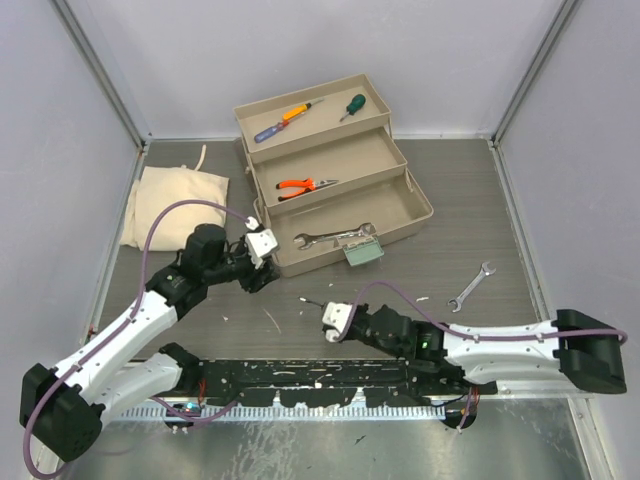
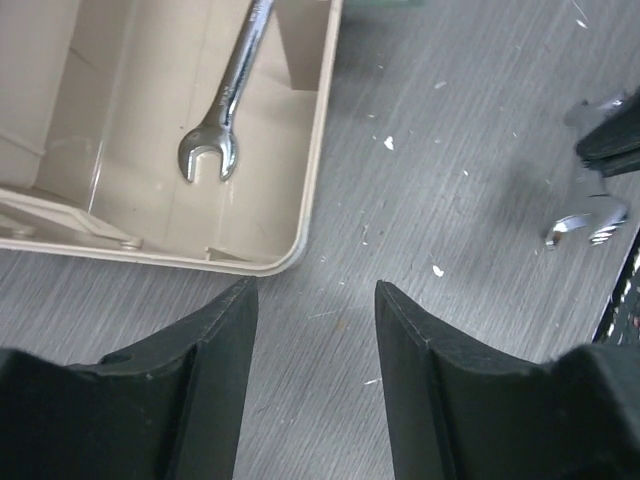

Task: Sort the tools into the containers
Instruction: Pick up the wrench from the center of the board, then place the wrench in the storage box.

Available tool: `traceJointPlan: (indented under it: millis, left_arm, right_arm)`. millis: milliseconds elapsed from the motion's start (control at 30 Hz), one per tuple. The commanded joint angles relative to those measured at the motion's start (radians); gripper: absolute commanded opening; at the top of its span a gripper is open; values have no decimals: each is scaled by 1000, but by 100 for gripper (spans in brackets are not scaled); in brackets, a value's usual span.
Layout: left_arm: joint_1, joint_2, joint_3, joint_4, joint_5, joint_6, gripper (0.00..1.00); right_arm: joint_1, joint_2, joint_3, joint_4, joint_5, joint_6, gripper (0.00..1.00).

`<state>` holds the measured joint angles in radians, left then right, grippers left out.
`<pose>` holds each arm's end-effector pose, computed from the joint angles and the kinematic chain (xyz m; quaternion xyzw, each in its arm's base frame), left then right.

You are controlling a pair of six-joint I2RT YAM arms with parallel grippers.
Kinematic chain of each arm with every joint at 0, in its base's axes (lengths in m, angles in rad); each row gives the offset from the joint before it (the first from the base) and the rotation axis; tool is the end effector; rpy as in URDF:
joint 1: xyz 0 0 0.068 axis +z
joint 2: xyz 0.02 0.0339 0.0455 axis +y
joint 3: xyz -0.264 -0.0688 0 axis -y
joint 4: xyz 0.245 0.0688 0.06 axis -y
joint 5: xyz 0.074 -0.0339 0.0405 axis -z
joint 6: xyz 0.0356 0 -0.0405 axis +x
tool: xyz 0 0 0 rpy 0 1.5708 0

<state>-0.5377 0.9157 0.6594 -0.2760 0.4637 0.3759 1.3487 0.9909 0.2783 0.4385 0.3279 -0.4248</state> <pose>0.1658 -0.1174 0.2651 0.4750 0.7080 -0.2379 0.4652 0.0560 0.1961 0.1904 -0.5472 0.5733 0.1491 0.5913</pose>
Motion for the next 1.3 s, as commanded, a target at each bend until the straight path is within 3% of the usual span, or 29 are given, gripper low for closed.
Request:
traceJointPlan:
  millis: [0,333,533,667,833,1033,1267]
  left_arm:
    - [7,-17,21,112,-112,-129,53]
    - [24,-16,98,106,-371,-325,69]
    - [82,39,210,-17,-473,-451,82]
    - [172,83,289,-146,-416,-548,87]
    - [223,49,281,-167,-431,-575,93]
    - [242,0,244,-151,-530,-571,100]
    - [246,-3,240,-161,-577,-568,100]
  right_arm:
    - [-42,-132,-1,36,-70,153,1]
    - [-152,-234,78,-21,-76,453,1]
    - [-252,-143,225,-42,-98,453,1]
    - [-348,-50,335,-45,-214,354,1]
    - [-473,78,455,-86,-373,132,1]
    - [-641,249,677,-279,-615,-94,1]
    - [-707,390,832,-532,-812,-512,1]
